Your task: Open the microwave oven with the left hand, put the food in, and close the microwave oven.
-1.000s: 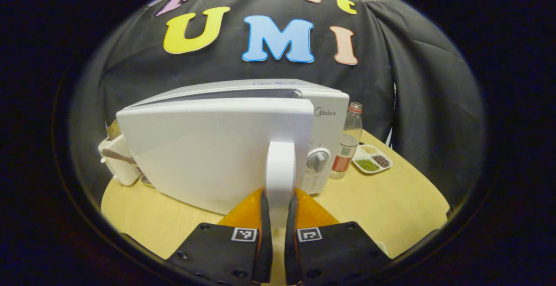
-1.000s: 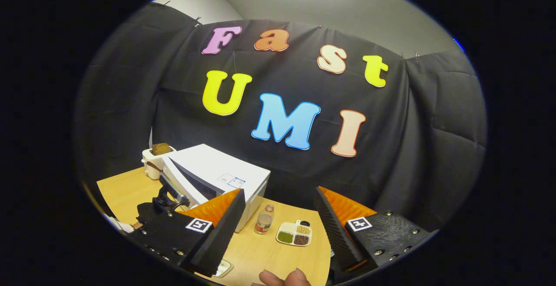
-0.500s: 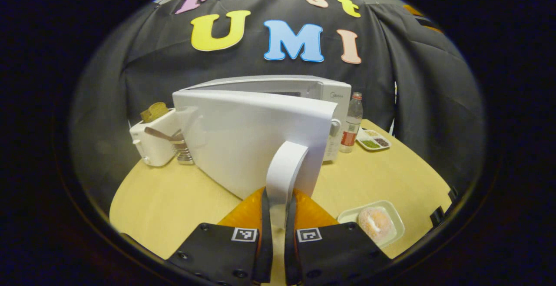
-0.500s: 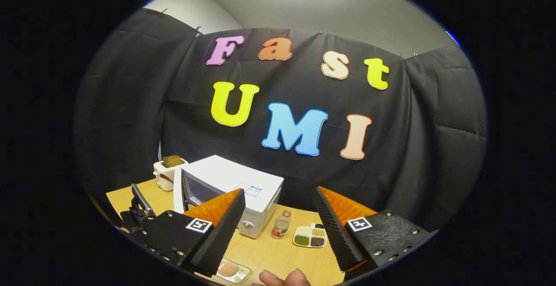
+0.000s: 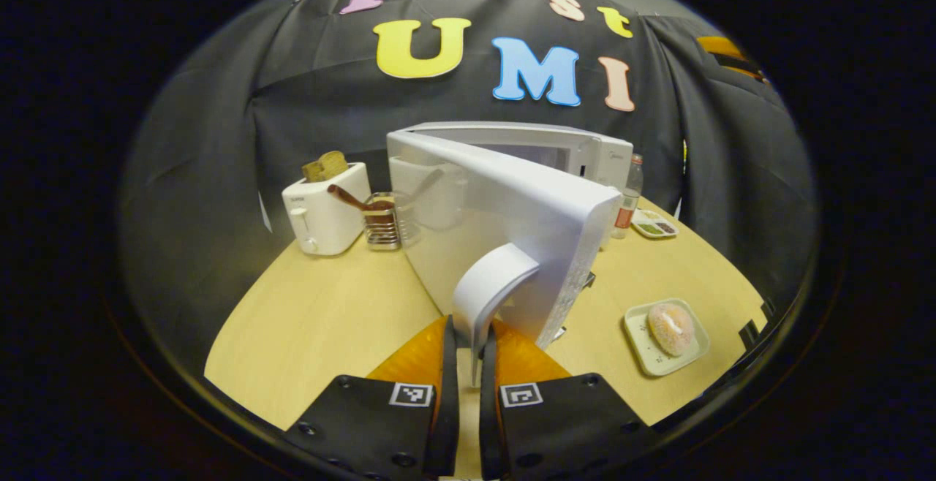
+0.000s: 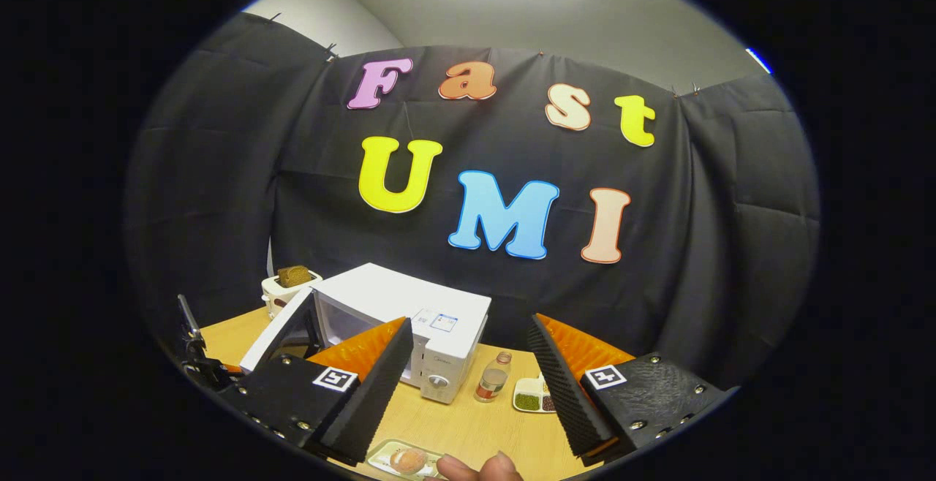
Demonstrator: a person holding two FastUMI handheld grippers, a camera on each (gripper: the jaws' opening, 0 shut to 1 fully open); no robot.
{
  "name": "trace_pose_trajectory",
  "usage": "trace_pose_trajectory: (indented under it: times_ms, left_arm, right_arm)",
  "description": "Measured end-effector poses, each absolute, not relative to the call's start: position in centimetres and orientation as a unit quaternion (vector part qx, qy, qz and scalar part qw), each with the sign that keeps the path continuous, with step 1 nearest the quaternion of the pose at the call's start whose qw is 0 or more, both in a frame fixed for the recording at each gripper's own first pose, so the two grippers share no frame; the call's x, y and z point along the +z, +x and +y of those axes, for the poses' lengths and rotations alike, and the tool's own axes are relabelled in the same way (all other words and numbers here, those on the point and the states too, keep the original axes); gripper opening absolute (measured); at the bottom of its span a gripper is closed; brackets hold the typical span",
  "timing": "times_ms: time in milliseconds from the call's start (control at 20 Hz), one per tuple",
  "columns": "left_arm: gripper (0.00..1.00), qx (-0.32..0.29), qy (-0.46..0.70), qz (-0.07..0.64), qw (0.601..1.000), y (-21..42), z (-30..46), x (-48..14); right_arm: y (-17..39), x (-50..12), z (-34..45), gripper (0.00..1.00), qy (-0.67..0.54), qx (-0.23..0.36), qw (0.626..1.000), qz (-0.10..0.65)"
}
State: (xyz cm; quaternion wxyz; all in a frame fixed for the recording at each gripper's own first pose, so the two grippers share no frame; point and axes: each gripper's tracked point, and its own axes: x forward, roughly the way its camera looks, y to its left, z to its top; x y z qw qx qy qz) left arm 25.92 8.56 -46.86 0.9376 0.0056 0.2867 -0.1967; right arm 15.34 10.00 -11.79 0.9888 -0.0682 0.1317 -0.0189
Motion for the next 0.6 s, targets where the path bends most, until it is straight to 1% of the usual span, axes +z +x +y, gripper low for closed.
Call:
trace_pose_trajectory:
  times_ms: [150, 250, 300, 350, 400, 450, 500, 550, 600]
  left_arm:
    - [0.21, -0.178, -0.004, 0.289, 0.941, 26.3, 12.0, -47.4]
    - [0.22, -0.175, -0.031, 0.292, 0.940, 26.8, 13.3, -47.6]
    - [0.24, -0.174, -0.040, 0.295, 0.939, 26.9, 13.9, -47.8]
    - [0.32, -0.174, -0.046, 0.299, 0.937, 26.9, 14.5, -48.0]
    - [0.36, -0.175, -0.049, 0.302, 0.936, 26.9, 14.9, -48.2]
    - [0.45, -0.177, -0.047, 0.303, 0.935, 27.2, 15.3, -48.4]
    - [0.49, -0.176, -0.043, 0.302, 0.936, 27.5, 15.9, -48.4]
    - [0.58, -0.176, -0.042, 0.303, 0.936, 27.3, 16.5, -48.4]
    - [0.64, -0.175, -0.043, 0.304, 0.936, 27.6, 16.9, -48.5]
  right_arm:
    - [15.7, -12.4, 10.4, 0.97, -0.068, -0.026, 0.988, 0.138]
    - [16.1, -12.8, 10.4, 0.97, -0.074, -0.032, 0.987, 0.139]
    - [16.2, -13.3, 10.5, 0.97, -0.076, -0.032, 0.986, 0.142]
    - [16.4, -13.6, 10.6, 0.97, -0.076, -0.033, 0.986, 0.145]
    - [16.5, -14.0, 10.6, 0.97, -0.077, -0.035, 0.985, 0.148]
    - [16.8, -14.3, 10.6, 0.97, -0.075, -0.037, 0.985, 0.152]
    - [17.0, -14.7, 10.5, 0.98, -0.075, -0.040, 0.984, 0.154]
    - [17.1, -15.0, 10.5, 0.97, -0.072, -0.042, 0.984, 0.157]
    - [17.3, -15.6, 10.6, 0.98, -0.069, -0.044, 0.983, 0.162]
